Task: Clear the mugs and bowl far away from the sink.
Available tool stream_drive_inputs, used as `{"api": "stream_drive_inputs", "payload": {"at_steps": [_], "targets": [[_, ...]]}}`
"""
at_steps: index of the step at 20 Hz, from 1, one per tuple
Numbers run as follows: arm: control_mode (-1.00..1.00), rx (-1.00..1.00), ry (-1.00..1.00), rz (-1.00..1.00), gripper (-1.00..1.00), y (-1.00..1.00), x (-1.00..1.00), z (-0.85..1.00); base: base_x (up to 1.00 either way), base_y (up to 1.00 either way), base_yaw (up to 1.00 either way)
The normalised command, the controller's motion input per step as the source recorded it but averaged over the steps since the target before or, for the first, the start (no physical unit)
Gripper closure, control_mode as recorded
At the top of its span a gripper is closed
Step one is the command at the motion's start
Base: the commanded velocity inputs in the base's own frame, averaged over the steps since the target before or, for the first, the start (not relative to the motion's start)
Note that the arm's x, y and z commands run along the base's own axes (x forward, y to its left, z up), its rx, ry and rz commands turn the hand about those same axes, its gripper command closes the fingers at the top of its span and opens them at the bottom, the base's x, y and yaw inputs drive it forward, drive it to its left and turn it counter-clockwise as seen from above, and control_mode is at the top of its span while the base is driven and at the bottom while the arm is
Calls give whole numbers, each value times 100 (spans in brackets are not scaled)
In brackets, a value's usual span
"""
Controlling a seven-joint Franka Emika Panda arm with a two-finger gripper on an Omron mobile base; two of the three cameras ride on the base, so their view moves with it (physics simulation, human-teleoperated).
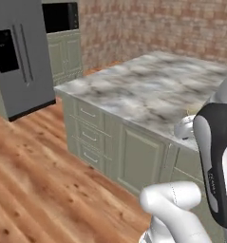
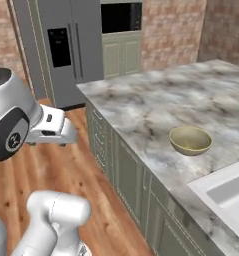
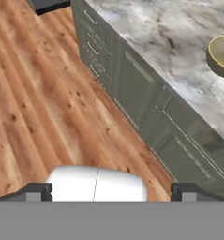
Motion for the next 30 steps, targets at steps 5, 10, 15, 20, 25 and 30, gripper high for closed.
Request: {"api": "stream_drive_inputs", "payload": {"at_steps": [5,10,15,20,25,30], "targets": [[100,0,0,0,-100,0,0,0,99,1,-40],[100,0,0,0,-100,0,0,0,91,12,-44],[100,0,0,0,-100,0,0,0,56,-1,-40],[100,0,0,0,-100,0,0,0,16,-20,-28],[100,0,0,0,-100,0,0,0,9,-29,-24],[100,0,0,0,-100,0,0,0,18,-22,-32]]}}
